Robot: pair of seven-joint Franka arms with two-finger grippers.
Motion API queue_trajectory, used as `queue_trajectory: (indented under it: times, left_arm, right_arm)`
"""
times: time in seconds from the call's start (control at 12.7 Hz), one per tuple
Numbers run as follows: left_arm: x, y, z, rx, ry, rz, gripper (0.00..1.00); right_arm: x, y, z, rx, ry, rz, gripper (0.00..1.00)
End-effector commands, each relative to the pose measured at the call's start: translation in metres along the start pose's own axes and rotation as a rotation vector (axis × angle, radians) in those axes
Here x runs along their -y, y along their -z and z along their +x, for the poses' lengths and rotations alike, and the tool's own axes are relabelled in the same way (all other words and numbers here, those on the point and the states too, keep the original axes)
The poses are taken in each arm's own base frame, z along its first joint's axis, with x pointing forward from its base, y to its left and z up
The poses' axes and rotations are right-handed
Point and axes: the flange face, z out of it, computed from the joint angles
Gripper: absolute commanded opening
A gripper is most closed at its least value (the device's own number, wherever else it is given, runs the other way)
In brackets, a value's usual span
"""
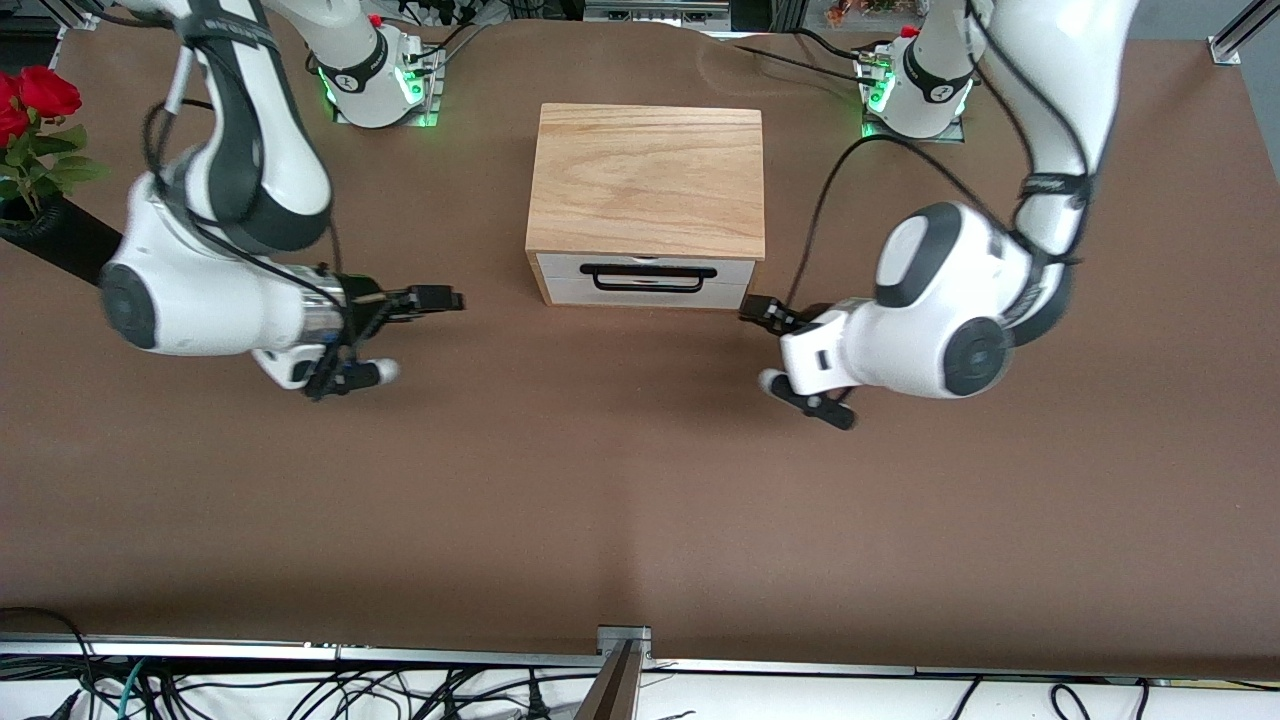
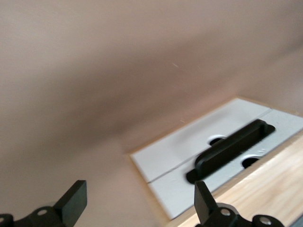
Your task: Close drawer with both arms simultaneously
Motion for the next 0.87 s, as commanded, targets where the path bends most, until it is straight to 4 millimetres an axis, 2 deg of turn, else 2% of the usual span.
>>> queue_trajectory:
  times: [0.0, 0.08, 0.16, 0.24, 0.32, 0.47, 0.55, 0.79]
  left_arm:
    - [0.022, 0.079, -0.034, -0.085, -0.024, 0.151, 1.00]
    - [0.030, 0.102, -0.048, -0.092, -0.050, 0.223, 1.00]
    - [0.043, 0.114, -0.057, -0.075, -0.035, 0.286, 1.00]
    - [0.049, 0.143, -0.076, -0.097, -0.011, 0.353, 1.00]
    - [0.054, 0.166, -0.095, -0.129, 0.027, 0.392, 1.00]
    - [0.080, 0.188, -0.117, -0.155, 0.108, 0.402, 1.00]
    - [0.082, 0.187, -0.136, -0.155, 0.124, 0.388, 1.00]
    - [0.078, 0.185, -0.175, -0.203, 0.185, 0.375, 1.00]
  right_arm:
    - [0.003, 0.062, -0.050, -0.046, 0.037, -0.164, 1.00]
    - [-0.002, 0.084, -0.068, -0.070, 0.041, -0.238, 1.00]
    - [-0.006, 0.105, -0.084, -0.103, 0.044, -0.318, 1.00]
    - [-0.016, 0.126, -0.099, -0.138, 0.039, -0.376, 1.00]
    - [-0.034, 0.148, -0.109, -0.171, 0.020, -0.405, 1.00]
    - [-0.044, 0.168, -0.121, -0.209, 0.012, -0.469, 1.00]
    - [-0.044, 0.170, -0.124, -0.204, 0.027, -0.470, 1.00]
    - [-0.040, 0.172, -0.123, -0.208, 0.031, -0.442, 1.00]
